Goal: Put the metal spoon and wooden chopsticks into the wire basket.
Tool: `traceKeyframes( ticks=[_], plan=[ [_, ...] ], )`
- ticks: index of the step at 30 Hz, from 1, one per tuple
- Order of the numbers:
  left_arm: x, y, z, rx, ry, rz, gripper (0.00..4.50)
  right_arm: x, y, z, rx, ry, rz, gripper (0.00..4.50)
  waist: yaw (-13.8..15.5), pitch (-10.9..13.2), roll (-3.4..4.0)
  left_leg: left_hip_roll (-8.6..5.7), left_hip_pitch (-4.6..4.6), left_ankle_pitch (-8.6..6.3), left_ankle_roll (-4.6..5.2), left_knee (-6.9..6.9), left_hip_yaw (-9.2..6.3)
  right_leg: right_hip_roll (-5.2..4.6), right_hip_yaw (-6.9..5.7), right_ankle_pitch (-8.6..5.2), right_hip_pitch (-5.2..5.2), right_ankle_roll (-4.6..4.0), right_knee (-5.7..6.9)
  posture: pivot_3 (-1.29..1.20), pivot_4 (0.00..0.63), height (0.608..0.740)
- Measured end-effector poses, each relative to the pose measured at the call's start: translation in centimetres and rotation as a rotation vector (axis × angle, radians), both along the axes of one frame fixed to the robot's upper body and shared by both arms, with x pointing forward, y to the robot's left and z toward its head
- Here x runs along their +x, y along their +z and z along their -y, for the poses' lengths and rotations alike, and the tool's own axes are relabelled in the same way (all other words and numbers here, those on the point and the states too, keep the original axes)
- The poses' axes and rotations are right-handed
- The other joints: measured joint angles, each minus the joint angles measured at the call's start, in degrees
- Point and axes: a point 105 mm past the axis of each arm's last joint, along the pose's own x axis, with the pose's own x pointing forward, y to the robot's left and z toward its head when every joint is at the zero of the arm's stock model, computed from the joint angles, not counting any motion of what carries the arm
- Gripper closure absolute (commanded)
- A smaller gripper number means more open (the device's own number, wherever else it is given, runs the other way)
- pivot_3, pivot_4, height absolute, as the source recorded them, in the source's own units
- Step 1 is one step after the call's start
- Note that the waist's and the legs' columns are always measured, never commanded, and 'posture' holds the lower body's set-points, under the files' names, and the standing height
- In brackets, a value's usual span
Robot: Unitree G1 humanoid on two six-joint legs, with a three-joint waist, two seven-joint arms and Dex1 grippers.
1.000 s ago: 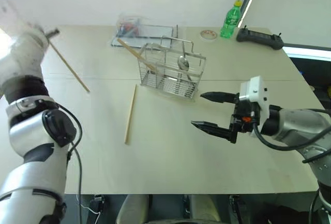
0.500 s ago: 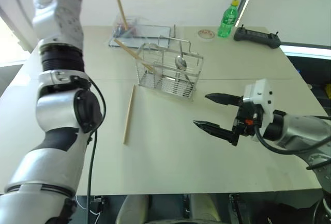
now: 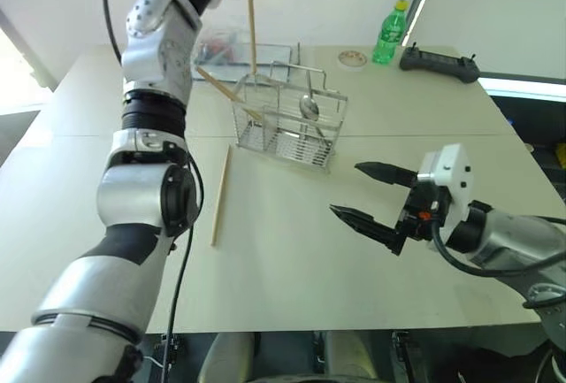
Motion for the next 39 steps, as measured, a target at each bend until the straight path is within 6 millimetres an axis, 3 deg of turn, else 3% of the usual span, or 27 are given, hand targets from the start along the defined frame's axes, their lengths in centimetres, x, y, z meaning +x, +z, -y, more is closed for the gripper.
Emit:
traceKeyframes(
  ticks=[2,5,12,16,21,24,28,30,31,33,35,38,39],
  plan=[
    [0.3,-1.2,0.1,0.006,-0.001,-0.028,4.47,0.0,0.1,0.0,0.001,-0.007,0.003,0.00,0.01,0.00,0.00,0.00,0.00,0.00,0.00,0.01,0.00,0.01,0.00,0.00,0.00,-0.01,0.00,0.00,0.150,0.722],
    [0.6,-2.2,-0.1,0.003,0.004,-0.065,3.53,0.0,0.1,0.1,0.006,-0.010,0.002,0.00,0.02,0.00,-0.01,0.00,0.00,0.00,0.01,0.01,0.00,0.02,0.00,0.00,0.00,-0.01,0.00,0.00,0.150,0.722],
    [0.0,-2.2,-0.1,-0.015,-0.004,-0.071,0.08,0.1,0.3,0.0,0.014,-0.004,0.005,0.00,0.07,0.00,0.00,0.00,0.01,0.00,0.02,0.01,-0.02,0.02,0.01,0.00,0.02,-0.01,0.00,0.00,0.150,0.722],
    [-0.1,-2.3,-0.4,-0.040,-0.006,-0.103,0.08,0.2,0.4,0.1,0.016,-0.005,0.006,0.00,0.05,0.00,-0.01,0.01,0.01,0.00,0.02,0.03,-0.03,0.03,0.01,0.00,0.03,-0.01,0.01,0.00,0.150,0.722],
    [-0.6,-0.7,-1.6,-0.079,0.007,-0.136,0.08,0.3,0.4,0.2,0.008,0.003,0.004,0.00,-0.12,0.01,0.00,0.02,0.03,-0.01,0.02,0.04,-0.03,0.06,0.01,0.00,0.02,-0.01,0.03,0.00,0.150,0.722],
    [-1.5,2.6,-4.4,-0.115,0.042,-0.118,0.08,0.6,0.2,0.7,-0.007,-0.015,0.008,0.00,-0.51,0.03,0.00,0.02,0.01,0.00,0.02,0.03,-0.03,0.08,0.01,0.00,0.00,-0.01,0.03,0.00,0.150,0.722],
    [-5.5,10.0,-10.3,-0.226,0.124,-0.015,0.08,1.0,-0.4,1.3,-0.020,-0.045,-0.003,0.00,-1.81,0.06,0.02,0.01,0.15,-0.05,0.10,-0.04,-0.01,0.07,0.04,-0.04,0.10,0.05,0.06,0.00,0.150,0.722],
    [-6.5,11.0,-12.9,-0.213,0.182,-0.040,0.08,1.1,-0.4,1.4,-0.024,-0.051,0.003,0.00,-1.93,-0.05,0.24,0.01,0.35,-0.06,0.12,-0.13,0.00,0.06,0.04,-0.20,0.24,0.28,0.07,0.00,0.150,0.722],
    [-6.6,10.5,-14.2,-0.190,0.224,-0.075,0.08,1.1,-0.5,1.5,-0.027,-0.056,0.003,0.00,-2.05,-0.12,0.39,0.00,0.38,-0.06,0.12,-0.13,0.01,0.07,0.05,-0.21,0.25,0.29,0.11,0.00,0.150,0.722],
    [-5.5,6.5,-18.7,-0.090,0.426,-0.285,0.08,1.1,-0.9,1.8,-0.029,-0.065,-0.011,0.00,-2.68,-0.27,0.69,0.01,0.47,-0.06,0.11,-0.12,0.01,0.08,0.05,-0.23,0.28,0.31,0.22,0.00,0.150,0.722],
    [-4.1,0.5,-22.1,-0.059,0.565,-0.553,0.08,1.2,-1.4,2.0,-0.031,-0.074,-0.027,0.00,-2.69,-0.25,0.67,0.05,0.50,-0.03,0.09,-0.08,-0.04,0.12,0.06,-0.24,0.32,0.33,0.26,0.00,0.150,0.722],
    [-3.7,-9.2,-24.2,0.025,0.658,-0.902,0.08,1.0,-1.5,1.9,-0.030,-0.058,-0.030,0.00,-2.57,-0.16,0.33,0.24,0.39,0.07,0.06,0.07,-0.10,0.13,0.04,-0.21,0.31,0.29,0.29,0.00,0.150,0.722],
    [-4.0,-11.3,-24.5,0.046,0.670,-0.977,0.08,1.0,-1.6,1.8,-0.028,-0.055,-0.033,0.00,-2.59,-0.09,0.15,0.25,0.32,0.07,0.05,0.09,-0.12,0.13,0.04,-0.20,0.25,0.26,0.29,0.00,0.150,0.722]
  ],
)
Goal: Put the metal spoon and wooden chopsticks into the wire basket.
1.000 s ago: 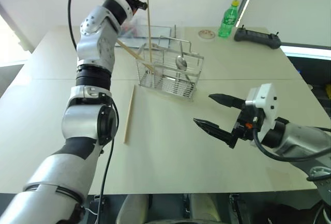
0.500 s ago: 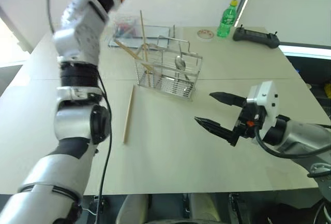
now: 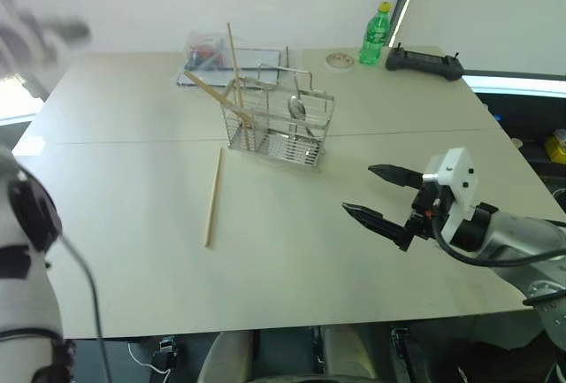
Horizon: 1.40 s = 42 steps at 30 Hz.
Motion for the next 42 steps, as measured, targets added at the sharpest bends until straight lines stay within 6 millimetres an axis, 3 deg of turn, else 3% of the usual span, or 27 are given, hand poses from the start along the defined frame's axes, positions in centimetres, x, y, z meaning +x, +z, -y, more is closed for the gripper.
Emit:
traceKeyframes(
  ticks=[2,4,7,12,16,22,30,39,42],
  plan=[
    [-0.6,-2.6,-0.1,0.004,0.012,-0.097,0.08,0.0,-0.1,-0.1,0.001,0.005,-0.005,0.00,0.00,0.10,-0.41,0.00,-0.18,0.00,-0.01,0.00,-0.01,0.00,0.01,0.16,-0.17,-0.26,-0.05,0.00,0.150,0.722],
    [-0.8,-3.5,0.7,0.007,0.005,-0.130,0.08,0.0,0.1,-0.3,0.007,0.013,0.003,0.00,0.08,0.09,-0.51,-0.05,-0.22,-0.03,0.01,-0.01,0.01,-0.08,0.04,0.17,-0.17,-0.27,-0.11,0.00,0.150,0.722],
    [-0.4,-4.3,3.6,-0.009,-0.053,-0.150,0.08,0.4,0.5,-0.9,0.028,0.030,0.021,0.00,0.43,0.08,-0.48,-0.17,-0.18,-0.05,0.04,-0.09,0.04,-0.23,0.05,0.17,-0.17,-0.26,-0.12,0.00,0.150,0.722],
    [-0.4,-7.6,9.2,-0.091,-0.152,-0.268,0.08,0.7,0.2,-1.4,0.037,0.039,0.005,0.00,0.94,0.08,-0.47,-0.16,-0.11,-0.05,0.04,-0.15,0.07,-0.17,0.05,0.17,-0.16,-0.26,-0.07,0.00,0.150,0.722],
    [-1.2,-9.7,11.2,-0.079,-0.151,-0.389,0.08,0.9,0.3,-1.7,0.040,0.041,0.008,0.00,0.70,0.08,-0.47,-0.22,-0.07,-0.03,0.01,-0.14,0.09,-0.12,0.05,0.17,-0.17,-0.26,-0.07,0.00,0.150,0.722],
    [-1.3,-9.9,12.1,-0.004,-0.157,-0.409,0.08,0.9,0.2,-1.7,0.041,0.037,-0.004,0.00,0.86,0.07,-0.39,-0.20,-0.07,-0.01,-0.02,-0.14,0.09,-0.10,0.06,0.17,-0.15,-0.27,-0.07,0.00,0.150,0.722],
    [-1.0,-10.6,15.3,0.008,-0.254,-0.428,0.08,0.9,-0.1,-1.6,0.064,0.014,-0.013,0.00,1.23,0.06,-0.37,-0.23,-0.10,-0.01,-0.03,-0.13,0.08,-0.14,0.06,0.17,-0.14,-0.27,-0.12,0.00,0.150,0.722],
    [-0.2,-8.2,17.5,-0.015,-0.299,-0.365,0.08,1.0,-0.2,-1.5,0.064,0.000,-0.017,0.00,1.16,0.05,-0.32,-0.23,-0.08,-0.01,-0.03,-0.13,0.10,-0.13,0.06,0.17,-0.13,-0.27,-0.12,0.00,0.150,0.722],
    [-0.2,-8.6,18.5,-0.023,-0.315,-0.372,0.08,1.0,-0.2,-1.5,0.064,-0.002,-0.014,0.00,1.20,0.02,-0.27,-0.24,-0.08,-0.01,-0.03,-0.13,0.09,-0.15,0.06,0.17,-0.12,-0.26,-0.12,0.00,0.150,0.722]
  ],
)
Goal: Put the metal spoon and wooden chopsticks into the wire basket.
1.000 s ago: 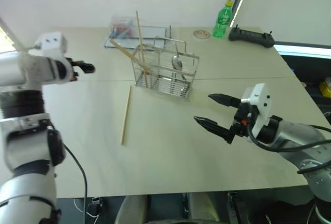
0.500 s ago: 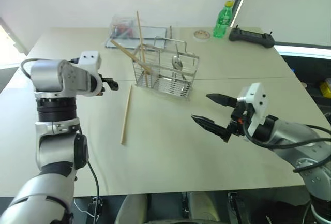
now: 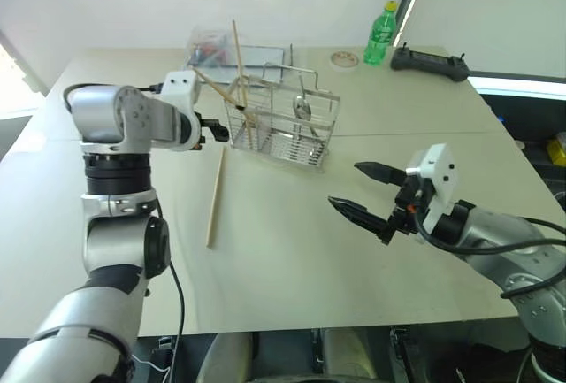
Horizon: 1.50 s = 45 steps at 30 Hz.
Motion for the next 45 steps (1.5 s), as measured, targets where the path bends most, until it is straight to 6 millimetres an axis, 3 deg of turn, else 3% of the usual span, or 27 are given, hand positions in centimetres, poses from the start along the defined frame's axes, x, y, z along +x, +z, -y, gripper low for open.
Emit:
traceKeyframes(
  ticks=[7,18,23,26,33,41,45],
  plan=[
    [-0.3,-3.0,0.5,-0.006,0.025,-0.089,0.08,0.0,0.3,0.0,0.007,0.007,0.000,0.00,0.01,0.00,0.00,-0.01,0.00,0.00,0.00,0.00,0.00,0.01,0.00,0.00,-0.01,0.00,0.00,0.00,0.150,0.722],
    [-0.5,-6.1,0.4,0.004,0.050,-0.182,0.08,0.0,0.4,-0.2,0.003,0.017,-0.006,0.00,0.04,0.00,0.00,-0.02,-0.02,0.00,0.00,0.01,0.01,0.00,0.00,0.00,0.00,0.00,-0.01,0.00,0.150,0.722],
    [-0.1,-6.3,0.6,0.003,0.052,-0.171,0.08,-0.1,0.4,-0.2,0.009,0.019,-0.013,0.00,0.05,-0.01,0.01,-0.01,0.01,0.00,0.00,0.01,0.01,0.00,0.00,0.00,0.03,0.00,-0.01,0.00,0.150,0.722],
    [0.0,-6.4,0.5,0.005,0.058,-0.170,0.94,-0.2,0.2,-0.2,0.008,0.017,-0.020,0.00,0.06,-0.02,0.04,-0.01,0.03,0.00,0.00,0.02,0.01,0.00,0.00,0.00,0.04,0.01,0.00,0.00,0.150,0.722],
    [0.4,-6.6,1.0,-0.017,0.047,-0.178,4.46,-0.4,-0.1,-0.1,0.008,0.012,-0.031,0.00,0.12,-0.02,0.04,-0.04,-0.01,0.00,0.00,0.03,0.01,-0.02,-0.01,0.00,0.05,0.01,-0.04,0.00,0.150,0.722],
    [0.7,-6.6,1.5,-0.029,0.039,-0.181,4.46,-0.3,0.0,0.1,0.014,0.001,-0.026,0.00,0.06,-0.02,0.04,-0.03,-0.01,0.00,0.00,0.01,0.00,-0.01,-0.01,0.00,0.03,0.01,-0.04,0.00,0.150,0.722],
    [1.2,-6.5,-0.2,-0.039,0.103,-0.166,4.46,-0.3,0.2,0.2,0.015,0.002,-0.024,0.00,-0.15,-0.02,0.04,-0.01,0.00,0.00,0.00,0.01,0.03,0.00,-0.01,0.00,-0.01,0.02,-0.03,0.00,0.150,0.722]
  ],
)
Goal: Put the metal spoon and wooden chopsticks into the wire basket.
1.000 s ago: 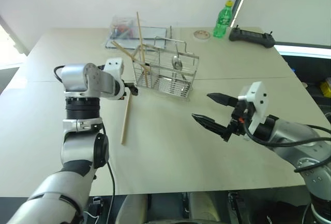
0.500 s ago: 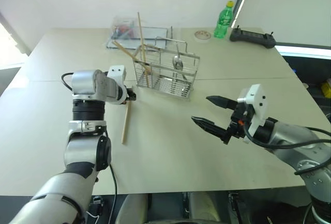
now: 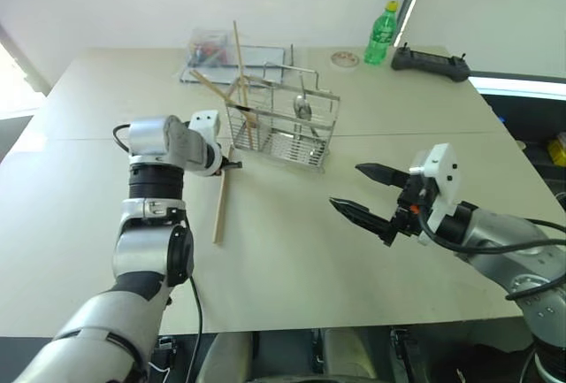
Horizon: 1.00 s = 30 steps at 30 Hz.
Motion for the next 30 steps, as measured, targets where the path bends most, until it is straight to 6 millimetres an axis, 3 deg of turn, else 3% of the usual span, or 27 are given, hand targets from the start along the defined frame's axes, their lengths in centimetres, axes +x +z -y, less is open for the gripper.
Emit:
traceKeyframes(
  ticks=[6,9,12,14,19,22,25,30],
  plan=[
    [1.0,1.6,-6.6,0.036,0.208,0.108,4.46,-0.1,0.2,0.3,-0.013,0.006,0.002,0.00,0.12,0.00,0.01,0.01,0.00,0.00,0.00,-0.03,-0.01,0.02,0.00,0.00,-0.02,-0.01,0.00,0.00,0.150,0.722],
    [1.7,3.3,-10.8,0.079,0.337,0.248,4.46,-0.2,0.1,0.3,-0.012,0.013,-0.012,0.00,0.21,0.02,-0.03,0.01,-0.03,0.00,0.00,-0.03,-0.02,0.00,0.00,0.01,-0.03,-0.01,-0.02,0.00,0.150,0.722],
    [2.8,7.1,-13.5,0.098,0.417,0.494,4.46,-0.3,0.0,0.2,-0.008,0.022,-0.021,0.00,0.49,0.03,-0.04,0.04,-0.07,0.00,-0.01,-0.03,-0.05,-0.04,-0.01,0.01,-0.01,-0.01,-0.06,0.00,0.150,0.722],
    [3.6,11.5,-13.9,0.105,0.404,0.751,4.46,-0.4,0.0,0.2,-0.006,0.024,-0.026,0.00,0.95,0.05,-0.09,0.06,-0.14,0.00,-0.02,-0.01,-0.04,-0.07,-0.02,0.02,-0.03,-0.02,-0.13,0.00,0.150,0.722],
    [2.3,24.1,-10.9,0.023,0.249,1.323,4.46,-0.4,0.0,0.1,-0.001,0.026,-0.029,0.00,1.87,0.05,-0.09,0.01,-0.23,-0.02,0.02,0.00,0.00,-0.20,-0.04,0.02,-0.04,-0.01,-0.20,0.00,0.150,0.722],
    [0.9,28.9,-8.0,-0.089,0.146,1.508,4.46,-0.3,0.0,0.1,0.000,0.021,-0.029,0.00,1.75,0.04,-0.07,-0.02,-0.20,-0.04,0.06,0.01,0.02,-0.21,-0.04,0.04,-0.02,0.03,-0.18,0.00,0.150,0.722],
    [0.0,30.9,-4.4,-0.240,0.024,1.570,4.46,-0.3,0.0,0.2,0.001,0.014,-0.029,0.00,1.64,0.03,-0.06,-0.05,-0.14,-0.04,0.07,0.02,0.03,-0.15,-0.04,0.03,0.02,0.04,-0.15,0.00,0.150,0.722],
    [-1.2,31.2,1.8,-0.390,-0.205,1.573,4.46,-0.2,-0.2,0.3,0.003,-0.006,-0.036,0.00,1.51,0.03,-0.04,-0.02,-0.05,-0.04,0.08,0.06,0.06,-0.08,-0.03,0.03,0.08,0.04,-0.12,0.00,0.150,0.722]
  ],
)
